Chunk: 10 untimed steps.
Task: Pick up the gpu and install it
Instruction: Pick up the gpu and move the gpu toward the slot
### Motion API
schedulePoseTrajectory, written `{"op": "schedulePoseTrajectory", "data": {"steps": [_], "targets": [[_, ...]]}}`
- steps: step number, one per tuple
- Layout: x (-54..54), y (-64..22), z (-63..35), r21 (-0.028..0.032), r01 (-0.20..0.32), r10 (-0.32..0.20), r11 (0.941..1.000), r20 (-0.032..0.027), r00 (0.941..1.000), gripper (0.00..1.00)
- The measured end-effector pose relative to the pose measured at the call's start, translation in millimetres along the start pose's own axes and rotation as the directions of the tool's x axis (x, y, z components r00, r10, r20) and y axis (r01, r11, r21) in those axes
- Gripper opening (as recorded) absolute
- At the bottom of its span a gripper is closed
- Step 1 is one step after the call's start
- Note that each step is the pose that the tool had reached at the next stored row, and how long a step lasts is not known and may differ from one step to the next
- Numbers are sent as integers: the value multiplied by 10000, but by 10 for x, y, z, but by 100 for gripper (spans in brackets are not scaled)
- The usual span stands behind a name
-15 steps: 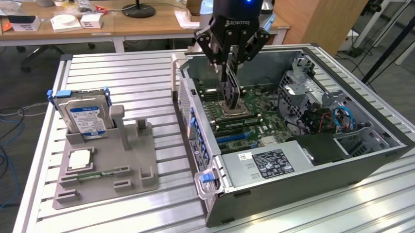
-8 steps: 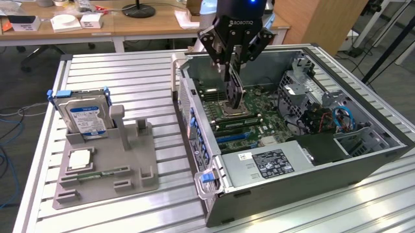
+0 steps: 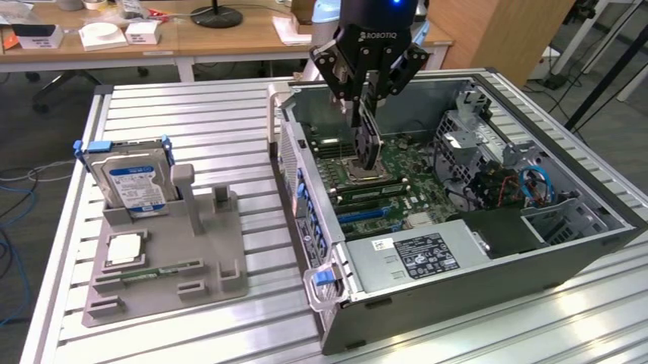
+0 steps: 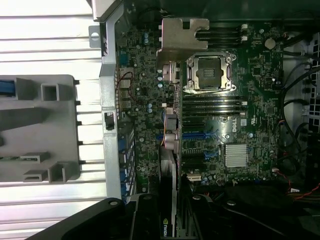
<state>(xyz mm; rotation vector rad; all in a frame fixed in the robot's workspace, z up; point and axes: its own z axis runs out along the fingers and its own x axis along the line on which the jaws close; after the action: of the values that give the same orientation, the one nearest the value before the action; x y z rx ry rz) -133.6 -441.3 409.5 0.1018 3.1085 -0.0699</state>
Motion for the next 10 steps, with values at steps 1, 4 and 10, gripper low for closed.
{"op": "schedulePoseTrajectory", "data": {"steps": [1,4,10], "targets": [[0,0,0,0,0,0,10000,1,10000,26],[0,0,0,-1,0,0,10000,0,10000,26],[0,0,0,0,0,0,10000,0,10000,26]]}}
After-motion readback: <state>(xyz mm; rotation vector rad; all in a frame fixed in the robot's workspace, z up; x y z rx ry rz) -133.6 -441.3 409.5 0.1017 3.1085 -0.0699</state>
